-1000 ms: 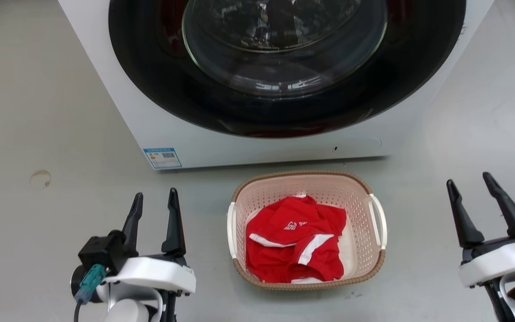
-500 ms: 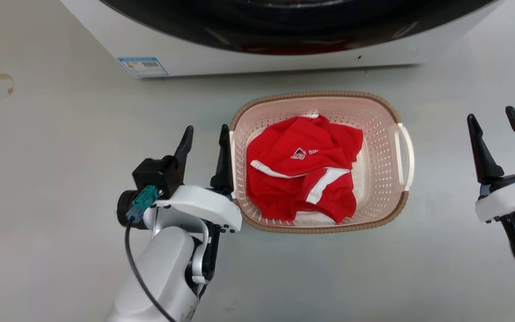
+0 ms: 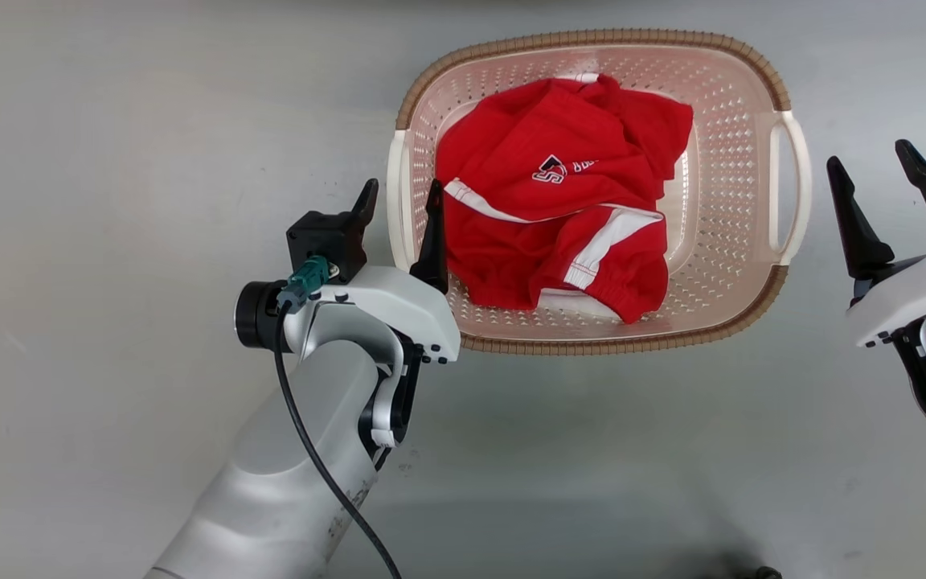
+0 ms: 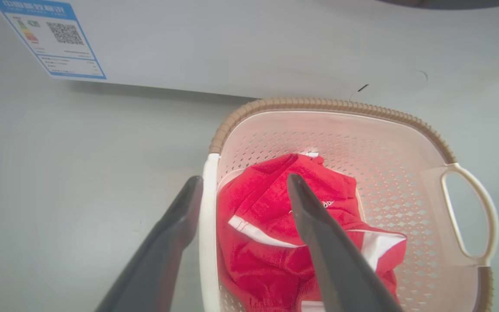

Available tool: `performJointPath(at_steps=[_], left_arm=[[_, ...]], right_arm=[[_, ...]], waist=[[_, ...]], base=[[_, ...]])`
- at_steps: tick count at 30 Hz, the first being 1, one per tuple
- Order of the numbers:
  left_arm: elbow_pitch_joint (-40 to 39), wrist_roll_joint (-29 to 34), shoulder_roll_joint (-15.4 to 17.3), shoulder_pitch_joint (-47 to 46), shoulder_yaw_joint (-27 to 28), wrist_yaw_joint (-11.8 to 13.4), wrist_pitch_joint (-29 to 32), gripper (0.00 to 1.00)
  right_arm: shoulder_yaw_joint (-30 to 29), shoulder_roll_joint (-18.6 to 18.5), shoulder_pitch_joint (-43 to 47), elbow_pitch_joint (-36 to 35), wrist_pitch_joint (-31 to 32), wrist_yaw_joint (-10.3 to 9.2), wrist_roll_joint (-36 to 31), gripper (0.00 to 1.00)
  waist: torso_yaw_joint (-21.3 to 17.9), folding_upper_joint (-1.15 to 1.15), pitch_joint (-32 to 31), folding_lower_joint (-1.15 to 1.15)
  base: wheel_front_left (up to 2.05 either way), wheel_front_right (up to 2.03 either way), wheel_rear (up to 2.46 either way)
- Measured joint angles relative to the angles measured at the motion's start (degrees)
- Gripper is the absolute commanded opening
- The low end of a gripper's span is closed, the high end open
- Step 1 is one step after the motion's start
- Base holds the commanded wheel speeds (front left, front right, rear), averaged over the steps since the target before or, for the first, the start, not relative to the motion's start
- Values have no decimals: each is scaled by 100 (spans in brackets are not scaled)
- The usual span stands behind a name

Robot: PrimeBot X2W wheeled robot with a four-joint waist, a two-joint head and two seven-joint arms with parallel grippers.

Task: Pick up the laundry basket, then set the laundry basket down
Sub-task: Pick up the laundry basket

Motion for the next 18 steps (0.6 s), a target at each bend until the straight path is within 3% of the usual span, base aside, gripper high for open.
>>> performJointPath(at_steps=[18], left_arm=[[490, -347, -7, -580, -315, 174, 0, 100]], right_arm=[[358, -101, -449, 220, 0, 0, 138, 100]], waist=[[87, 0, 743, 0]], base=[[0, 0, 0]])
